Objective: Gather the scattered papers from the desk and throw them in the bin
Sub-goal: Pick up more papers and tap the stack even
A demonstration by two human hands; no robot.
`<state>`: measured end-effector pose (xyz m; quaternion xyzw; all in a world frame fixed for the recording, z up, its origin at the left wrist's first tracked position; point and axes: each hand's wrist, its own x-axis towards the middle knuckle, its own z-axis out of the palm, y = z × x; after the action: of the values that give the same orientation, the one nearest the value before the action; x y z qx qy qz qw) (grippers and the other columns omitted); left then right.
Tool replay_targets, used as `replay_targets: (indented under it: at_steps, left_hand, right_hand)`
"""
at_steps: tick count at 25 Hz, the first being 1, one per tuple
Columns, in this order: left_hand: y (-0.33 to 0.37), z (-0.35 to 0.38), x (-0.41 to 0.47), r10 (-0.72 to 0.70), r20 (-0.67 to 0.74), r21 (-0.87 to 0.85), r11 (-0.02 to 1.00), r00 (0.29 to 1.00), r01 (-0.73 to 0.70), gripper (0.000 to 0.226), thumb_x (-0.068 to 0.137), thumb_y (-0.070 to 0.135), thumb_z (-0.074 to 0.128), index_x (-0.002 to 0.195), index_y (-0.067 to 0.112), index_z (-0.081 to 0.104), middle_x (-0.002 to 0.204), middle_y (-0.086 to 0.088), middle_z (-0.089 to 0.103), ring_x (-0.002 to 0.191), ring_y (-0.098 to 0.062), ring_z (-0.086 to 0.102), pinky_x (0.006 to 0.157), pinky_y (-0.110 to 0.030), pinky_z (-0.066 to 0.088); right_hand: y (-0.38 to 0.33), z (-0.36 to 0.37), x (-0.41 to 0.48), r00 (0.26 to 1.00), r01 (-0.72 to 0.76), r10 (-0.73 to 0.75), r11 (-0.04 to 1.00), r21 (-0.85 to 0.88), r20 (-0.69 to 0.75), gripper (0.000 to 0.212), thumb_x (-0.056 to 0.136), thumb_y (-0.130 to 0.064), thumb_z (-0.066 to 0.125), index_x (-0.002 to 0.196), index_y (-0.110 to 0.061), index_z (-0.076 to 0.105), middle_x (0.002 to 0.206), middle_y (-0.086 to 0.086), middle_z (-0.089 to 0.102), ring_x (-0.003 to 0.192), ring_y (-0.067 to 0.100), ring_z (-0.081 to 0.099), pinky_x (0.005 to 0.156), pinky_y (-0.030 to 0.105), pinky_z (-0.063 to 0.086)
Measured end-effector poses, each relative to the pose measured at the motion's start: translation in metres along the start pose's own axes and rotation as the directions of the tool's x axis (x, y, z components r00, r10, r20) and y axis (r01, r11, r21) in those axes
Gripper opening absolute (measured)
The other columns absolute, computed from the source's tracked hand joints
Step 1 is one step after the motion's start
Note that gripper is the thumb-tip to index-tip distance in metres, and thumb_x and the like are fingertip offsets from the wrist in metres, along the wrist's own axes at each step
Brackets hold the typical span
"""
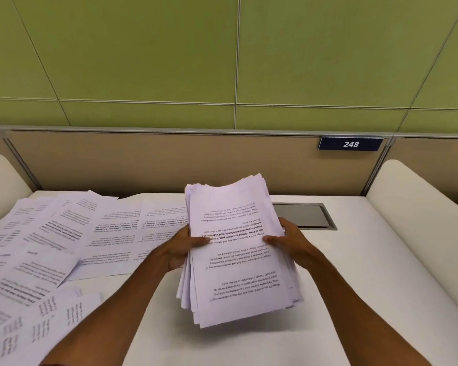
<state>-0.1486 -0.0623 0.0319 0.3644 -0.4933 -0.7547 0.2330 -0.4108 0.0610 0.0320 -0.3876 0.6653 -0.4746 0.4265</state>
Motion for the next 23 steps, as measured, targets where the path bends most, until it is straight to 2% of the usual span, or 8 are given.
replay_targets:
  at_steps: [3,8,11,13,14,16,19,23]
  left_hand:
    - [-0.025,-0.04,-0.014,-0.155,-0.004,-0.217,0.965,0.988,0.15,0.056,0.087,-0.019,0.043,0.125,0.022,0.049,0.12,-0.017,0.063,0.108,-0.037,0.06,0.081,-0.046,0.057]
    - [-0.05,-0.103,-0.033,-0.215,-0.147,-0.184,0.965,0.966,0.187,0.067,0.087,-0.021,0.045,0.141,0.017,0.039,0.123,-0.019,0.06,0.107,-0.037,0.059,0.08,-0.044,0.057]
    - [-0.052,-0.131,-0.046,-0.236,-0.217,-0.25,0.951,0.947,0.18,0.05,0.093,-0.008,0.046,0.139,0.011,0.042,0.114,-0.017,0.065,0.099,-0.033,0.064,0.075,-0.041,0.06]
    - [-0.051,-0.144,-0.054,-0.285,-0.207,-0.357,0.913,0.936,0.199,0.031,0.099,0.025,0.044,0.122,0.008,0.056,0.098,-0.014,0.07,0.087,-0.029,0.069,0.07,-0.04,0.06]
    - [-0.05,-0.151,-0.056,-0.318,-0.207,-0.4,0.891,0.925,0.216,0.044,0.096,0.045,0.042,0.112,0.008,0.06,0.095,-0.013,0.068,0.086,-0.029,0.068,0.072,-0.04,0.058]
    - [-0.053,-0.169,-0.055,-0.365,-0.221,-0.429,0.869,0.904,0.246,0.071,0.084,0.071,0.039,0.112,0.009,0.059,0.108,-0.016,0.061,0.096,-0.031,0.06,0.084,-0.045,0.049]
    - [-0.055,-0.176,-0.053,-0.382,-0.201,-0.41,0.869,0.902,0.277,0.08,0.08,0.077,0.035,0.115,0.008,0.057,0.114,-0.017,0.062,0.099,-0.032,0.06,0.086,-0.049,0.048]
    - [-0.05,-0.166,-0.05,-0.404,-0.17,-0.315,0.886,0.899,0.339,0.063,0.086,0.069,0.036,0.101,0.012,0.059,0.081,-0.007,0.07,0.074,-0.024,0.067,0.066,-0.037,0.054]
  right_hand:
    - [0.018,0.037,0.012,0.987,-0.143,0.146,0.989,-0.044,0.07,0.047,0.081,-0.011,0.076,0.121,-0.014,0.052,0.109,0.0,0.064,0.089,0.017,0.066,0.064,0.025,0.057]
    - [0.042,0.084,0.031,0.965,-0.182,0.19,0.982,-0.059,0.18,0.042,0.079,-0.017,0.079,0.114,-0.014,0.057,0.114,0.008,0.068,0.091,0.018,0.067,0.066,0.024,0.056]
    - [0.047,0.089,0.054,0.96,-0.188,0.149,0.97,-0.155,-0.237,0.044,0.081,-0.032,0.076,0.114,-0.011,0.055,0.118,0.019,0.065,0.1,0.028,0.063,0.077,0.033,0.051]
    - [0.05,0.086,0.065,0.869,-0.39,0.154,0.799,-0.458,-0.471,0.068,0.081,-0.052,0.069,0.128,-0.008,0.047,0.132,0.02,0.053,0.123,0.037,0.049,0.097,0.047,0.042]
    - [0.05,0.087,0.065,0.829,-0.492,0.194,0.698,-0.52,-0.525,0.081,0.079,-0.061,0.065,0.134,-0.006,0.041,0.137,0.021,0.046,0.129,0.039,0.042,0.102,0.051,0.038]
    - [0.045,0.098,0.066,0.787,-0.574,0.272,0.652,-0.496,-0.554,0.097,0.073,-0.068,0.066,0.138,-0.003,0.035,0.142,0.021,0.038,0.133,0.038,0.035,0.104,0.054,0.034]
    - [0.042,0.117,0.07,0.765,-0.601,0.308,0.656,-0.456,-0.566,0.101,0.066,-0.061,0.077,0.137,-0.003,0.035,0.141,0.019,0.036,0.134,0.035,0.033,0.104,0.052,0.036]
    - [0.04,0.134,0.079,0.756,-0.628,0.351,0.625,-0.464,-0.552,0.1,0.062,-0.049,0.086,0.136,-0.004,0.035,0.141,0.018,0.038,0.134,0.035,0.034,0.104,0.051,0.036]
